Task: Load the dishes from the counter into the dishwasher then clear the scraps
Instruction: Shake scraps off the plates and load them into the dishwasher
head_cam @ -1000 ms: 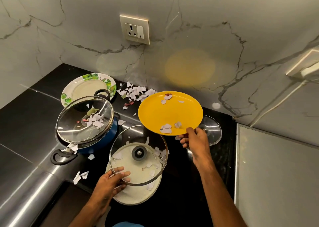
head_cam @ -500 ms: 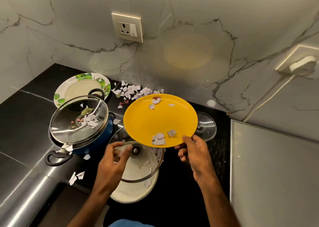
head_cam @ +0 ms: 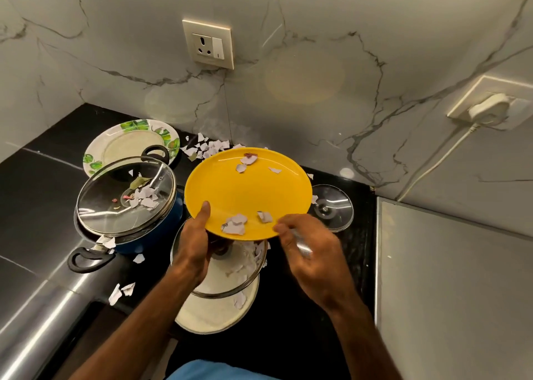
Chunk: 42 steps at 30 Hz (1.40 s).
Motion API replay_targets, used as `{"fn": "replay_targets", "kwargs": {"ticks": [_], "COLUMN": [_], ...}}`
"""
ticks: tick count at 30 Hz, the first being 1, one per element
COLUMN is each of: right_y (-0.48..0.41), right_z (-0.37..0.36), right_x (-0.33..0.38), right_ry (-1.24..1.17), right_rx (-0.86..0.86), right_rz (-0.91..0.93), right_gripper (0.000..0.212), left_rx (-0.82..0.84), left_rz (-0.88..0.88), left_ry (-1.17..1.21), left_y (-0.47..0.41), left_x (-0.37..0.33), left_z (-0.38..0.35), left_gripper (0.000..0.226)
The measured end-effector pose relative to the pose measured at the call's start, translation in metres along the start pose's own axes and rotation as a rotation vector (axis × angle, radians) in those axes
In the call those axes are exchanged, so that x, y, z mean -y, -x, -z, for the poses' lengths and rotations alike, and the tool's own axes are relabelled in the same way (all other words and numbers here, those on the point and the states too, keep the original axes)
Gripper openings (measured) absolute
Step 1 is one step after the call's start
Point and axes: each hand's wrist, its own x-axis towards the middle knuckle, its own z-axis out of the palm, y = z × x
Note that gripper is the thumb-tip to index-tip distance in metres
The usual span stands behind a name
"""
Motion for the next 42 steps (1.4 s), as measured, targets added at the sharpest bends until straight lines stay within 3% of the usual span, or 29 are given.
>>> {"fn": "replay_targets", "kwargs": {"ticks": [2, 5, 8, 13, 17, 20, 22, 30, 34, 37, 39, 42], "right_y": [-0.005, -0.015, -0.028, -0.060, -0.086, -0.100, -0.101, -0.059, -0.038, -0.023, -0.016, -0.006], "right_z": [-0.009, -0.027, -0.048, -0.091, -0.120, -0.132, -0.134, -0.126, -0.122, -0.119, -0.116, -0.116], "right_x": [0.005, 0.012, 0.017, 0.003, -0.013, -0.025, -0.033, -0.063, -0.061, -0.049, -0.039, -0.031], "right_ry": [0.026, 0.093, 0.107, 0.251, 0.218, 0.129, 0.068, 0.169, 0.200, 0.164, 0.178, 0.305], "right_rx": [0.294, 0.675, 0.794, 0.622, 0.371, 0.223, 0.150, 0.211, 0.114, -0.034, -0.016, 0.080], "right_rz": [0.055, -0.014, 0.004, 0.049, 0.014, -0.105, -0.179, -0.378, -0.546, -0.458, -0.349, -0.489], "right_gripper": [0.033, 0.055, 0.058, 0.059, 0.063, 0.067, 0.068, 0.072, 0.060, 0.054, 0.055, 0.072], "left_rx": [-0.003, 0.044, 0.084, 0.094, 0.065, 0.064, 0.057, -0.041, -0.026, -0.002, 0.029, 0.075], "left_rz": [-0.030, -0.051, -0.061, -0.101, -0.200, -0.285, -0.325, -0.476, -0.481, -0.493, -0.508, -0.548], "left_ry": [-0.066, -0.176, -0.244, -0.382, -0.533, -0.537, -0.559, -0.660, -0.654, -0.685, -0.701, -0.721], "left_y": [-0.002, 0.002, 0.009, 0.018, 0.024, 0.033, 0.037, 0.044, 0.048, 0.052, 0.057, 0.065], "left_x": [-0.002, -0.006, -0.010, -0.016, -0.021, -0.022, -0.021, -0.015, -0.017, -0.017, -0.017, -0.019], "left_z": [0.001, -0.001, -0.002, 0.005, 0.012, 0.015, 0.019, 0.043, 0.049, 0.057, 0.061, 0.066], "left_gripper": [0.040, 0.054, 0.065, 0.063, 0.092, 0.066, 0.061, 0.052, 0.040, 0.040, 0.035, 0.034]}}
